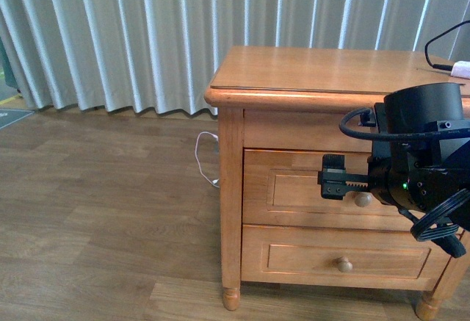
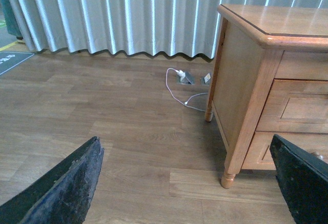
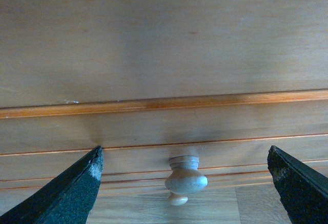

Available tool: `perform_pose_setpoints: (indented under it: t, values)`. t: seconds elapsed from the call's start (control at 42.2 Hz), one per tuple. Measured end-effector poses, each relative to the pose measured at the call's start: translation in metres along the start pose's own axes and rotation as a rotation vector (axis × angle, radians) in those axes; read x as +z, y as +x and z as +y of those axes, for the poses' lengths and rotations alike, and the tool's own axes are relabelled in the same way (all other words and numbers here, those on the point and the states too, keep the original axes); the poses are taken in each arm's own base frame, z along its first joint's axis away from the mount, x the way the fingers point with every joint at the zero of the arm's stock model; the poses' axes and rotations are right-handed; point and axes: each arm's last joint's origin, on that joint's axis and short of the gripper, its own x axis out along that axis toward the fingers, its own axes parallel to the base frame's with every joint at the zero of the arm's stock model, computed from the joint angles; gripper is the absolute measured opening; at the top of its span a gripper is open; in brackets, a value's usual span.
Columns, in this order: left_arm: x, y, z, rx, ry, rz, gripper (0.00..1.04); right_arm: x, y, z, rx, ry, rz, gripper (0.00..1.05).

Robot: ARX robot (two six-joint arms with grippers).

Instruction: Place pink marker in drawer with both arms

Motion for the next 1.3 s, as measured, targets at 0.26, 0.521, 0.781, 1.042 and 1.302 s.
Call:
perform_pose_setpoints:
  t: [0.26, 0.521, 0.781, 1.042, 1.302]
  values:
    - [0.000, 0.000, 0.000, 0.000, 0.000, 0.000, 0.99, 0.018, -0.043, -0.009, 0.071, 0.070, -0.071, 0.96]
    - [0.000, 0.000, 0.000, 0.000, 0.000, 0.000, 0.99, 0.023, -0.135, -0.025, 0.212, 0.081, -0.091, 0.96]
    - [0.000, 0.000, 0.000, 0.000, 0.000, 0.000, 0.98, 0.029, -0.253, -0.056, 0.335, 0.096, -0.117, 0.96]
    - [0.000, 0.000, 0.000, 0.000, 0.000, 0.000, 0.99, 0.025, -0.280, -0.065, 0.223, 0.076, -0.300, 0.87]
    - [0.000, 0.000, 0.000, 0.000, 0.000, 0.000, 0.98, -0.012, -0.285, -0.084, 0.114, -0.040, -0.472, 0.39]
